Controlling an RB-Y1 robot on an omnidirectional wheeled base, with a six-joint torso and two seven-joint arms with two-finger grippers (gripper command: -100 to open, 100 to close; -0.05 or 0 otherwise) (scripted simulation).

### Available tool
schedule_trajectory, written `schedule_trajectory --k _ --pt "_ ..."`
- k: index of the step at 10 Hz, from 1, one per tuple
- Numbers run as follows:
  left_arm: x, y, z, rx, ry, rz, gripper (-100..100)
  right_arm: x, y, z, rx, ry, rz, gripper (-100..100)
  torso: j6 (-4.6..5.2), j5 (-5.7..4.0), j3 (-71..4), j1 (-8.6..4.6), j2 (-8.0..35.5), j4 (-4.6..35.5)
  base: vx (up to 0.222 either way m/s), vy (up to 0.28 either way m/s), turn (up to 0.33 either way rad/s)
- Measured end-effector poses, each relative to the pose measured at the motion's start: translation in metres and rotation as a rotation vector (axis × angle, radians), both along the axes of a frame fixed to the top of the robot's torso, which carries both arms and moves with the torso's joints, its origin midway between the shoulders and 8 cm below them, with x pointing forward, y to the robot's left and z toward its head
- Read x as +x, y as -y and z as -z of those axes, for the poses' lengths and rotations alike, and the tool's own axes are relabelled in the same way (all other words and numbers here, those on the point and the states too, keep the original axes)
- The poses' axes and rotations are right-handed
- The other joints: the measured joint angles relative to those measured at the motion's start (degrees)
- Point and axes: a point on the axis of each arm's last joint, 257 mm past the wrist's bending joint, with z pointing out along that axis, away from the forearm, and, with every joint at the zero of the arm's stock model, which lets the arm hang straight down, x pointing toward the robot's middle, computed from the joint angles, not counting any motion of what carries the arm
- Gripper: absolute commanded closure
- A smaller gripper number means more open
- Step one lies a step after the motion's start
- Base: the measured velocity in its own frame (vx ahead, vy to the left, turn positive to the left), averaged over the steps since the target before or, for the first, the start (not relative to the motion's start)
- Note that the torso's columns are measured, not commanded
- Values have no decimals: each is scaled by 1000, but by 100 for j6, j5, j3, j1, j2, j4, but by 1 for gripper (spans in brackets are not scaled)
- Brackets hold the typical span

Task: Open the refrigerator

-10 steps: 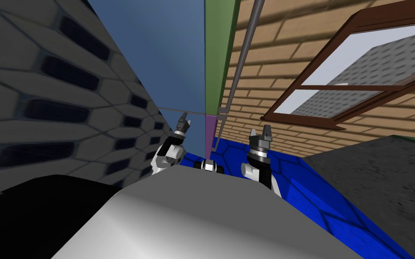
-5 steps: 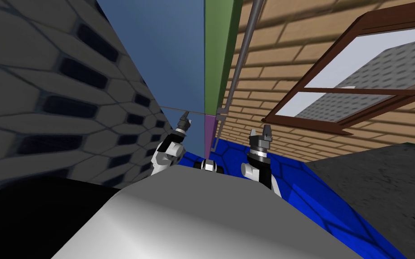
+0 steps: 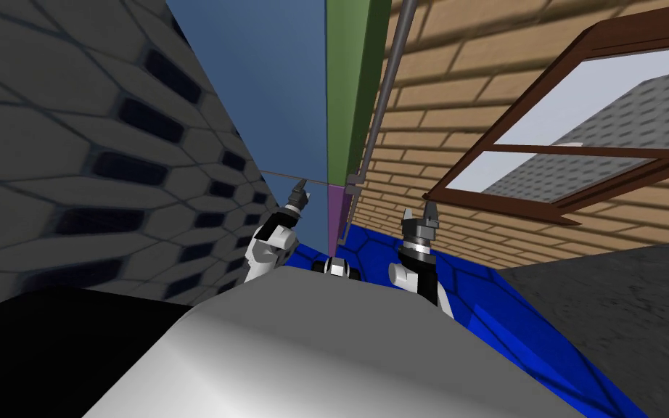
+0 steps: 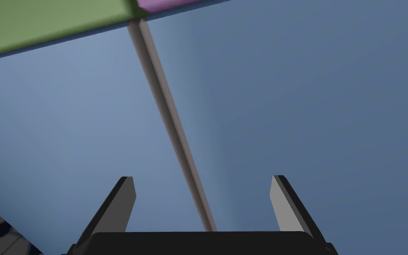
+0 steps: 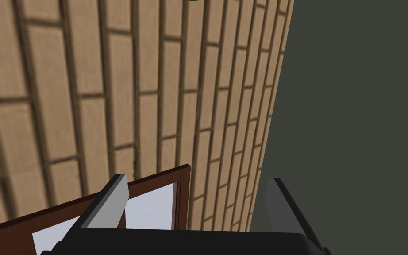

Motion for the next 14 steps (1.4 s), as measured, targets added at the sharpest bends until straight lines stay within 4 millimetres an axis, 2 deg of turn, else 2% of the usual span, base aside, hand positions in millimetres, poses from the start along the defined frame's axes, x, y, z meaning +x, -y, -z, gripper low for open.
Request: schedule_trajectory --k 14 --pt "26 12 6 -11 -159 -3 -100 0 0 0 0 0 0 0 61 -18 -32 -69 -51 -27 3 -67 58"
